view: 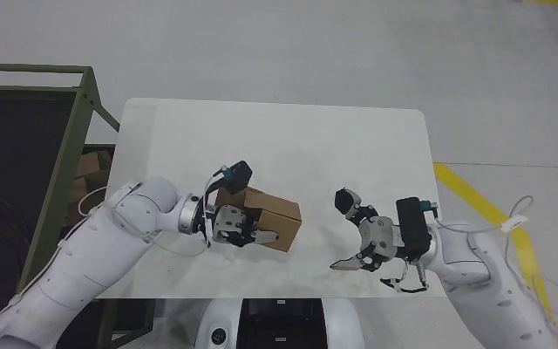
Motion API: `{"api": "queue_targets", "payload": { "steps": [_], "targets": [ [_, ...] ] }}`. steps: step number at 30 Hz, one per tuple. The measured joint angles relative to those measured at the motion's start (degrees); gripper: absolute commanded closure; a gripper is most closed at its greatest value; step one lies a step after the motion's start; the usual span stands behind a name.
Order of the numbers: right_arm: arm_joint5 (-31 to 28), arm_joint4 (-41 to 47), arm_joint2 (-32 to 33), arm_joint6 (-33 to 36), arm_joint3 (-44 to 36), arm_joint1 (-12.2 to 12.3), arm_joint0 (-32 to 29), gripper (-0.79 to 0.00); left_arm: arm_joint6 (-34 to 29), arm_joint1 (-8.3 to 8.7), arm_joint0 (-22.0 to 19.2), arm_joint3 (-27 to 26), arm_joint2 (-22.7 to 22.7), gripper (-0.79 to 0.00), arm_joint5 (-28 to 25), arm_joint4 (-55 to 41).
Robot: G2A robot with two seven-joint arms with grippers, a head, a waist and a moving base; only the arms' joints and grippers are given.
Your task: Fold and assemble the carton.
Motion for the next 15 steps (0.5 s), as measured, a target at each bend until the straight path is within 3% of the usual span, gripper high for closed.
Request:
{"api": "queue_targets", "payload": {
  "steps": [8, 15],
  "targets": [
    [0.0, 0.0, 2.6, -1.4, -0.8, 0.5, -2.6, -0.785, -8.5, 1.09, -2.1, -5.6, -1.8, 0.0, 7.0, 10.9],
    [0.0, 0.1, 3.5, -2.2, -0.8, 0.9, -3.5, -0.785, -15.7, 0.87, -5.5, -10.3, 0.9, 0.0, 15.0, 23.2]
  ]
}}
